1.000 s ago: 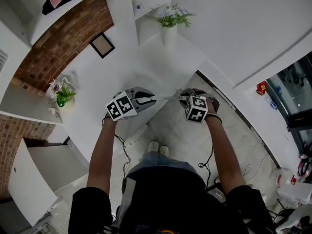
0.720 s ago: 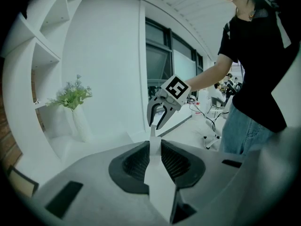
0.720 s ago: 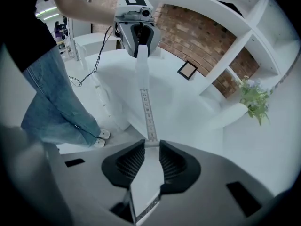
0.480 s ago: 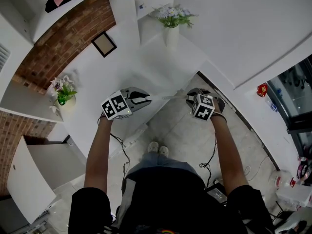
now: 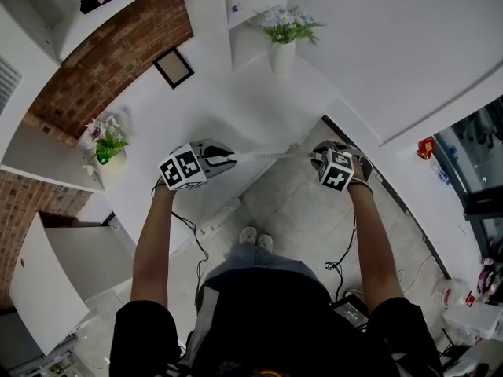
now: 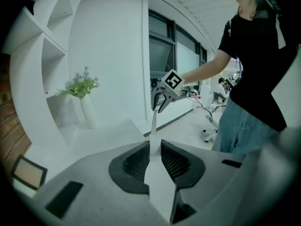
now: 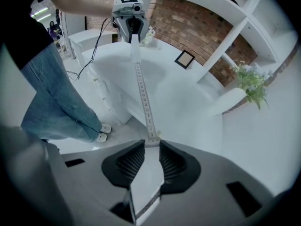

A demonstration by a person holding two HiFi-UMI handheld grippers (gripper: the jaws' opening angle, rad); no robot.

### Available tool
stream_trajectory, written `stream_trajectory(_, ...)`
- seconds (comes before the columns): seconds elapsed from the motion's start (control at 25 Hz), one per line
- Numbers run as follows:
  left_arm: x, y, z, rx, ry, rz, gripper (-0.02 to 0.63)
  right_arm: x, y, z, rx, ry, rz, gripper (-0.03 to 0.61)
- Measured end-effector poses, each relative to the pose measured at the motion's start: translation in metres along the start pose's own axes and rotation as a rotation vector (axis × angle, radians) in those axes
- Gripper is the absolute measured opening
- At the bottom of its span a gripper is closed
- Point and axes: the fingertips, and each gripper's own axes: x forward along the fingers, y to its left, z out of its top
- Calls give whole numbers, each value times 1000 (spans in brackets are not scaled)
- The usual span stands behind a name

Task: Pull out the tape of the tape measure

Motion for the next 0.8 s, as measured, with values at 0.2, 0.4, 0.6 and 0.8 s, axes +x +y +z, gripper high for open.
stream_trajectory(0.2, -10, 4, -5, -23, -12, 3, 77, 0, -4, 2, 3, -15, 11, 92)
stream_trajectory(0.4, -20, 12, -21, -42, 14, 8, 77, 4, -11, -6, 8, -3, 14, 92)
stream_trajectory(0.6, -20, 23, -25, -61, 4, 3, 77, 12, -21, -6, 19, -1, 24, 92)
stream_trajectory(0.8, -22, 36, -38, -89, 15, 7, 77, 20, -31, -19, 32, 33, 44, 92)
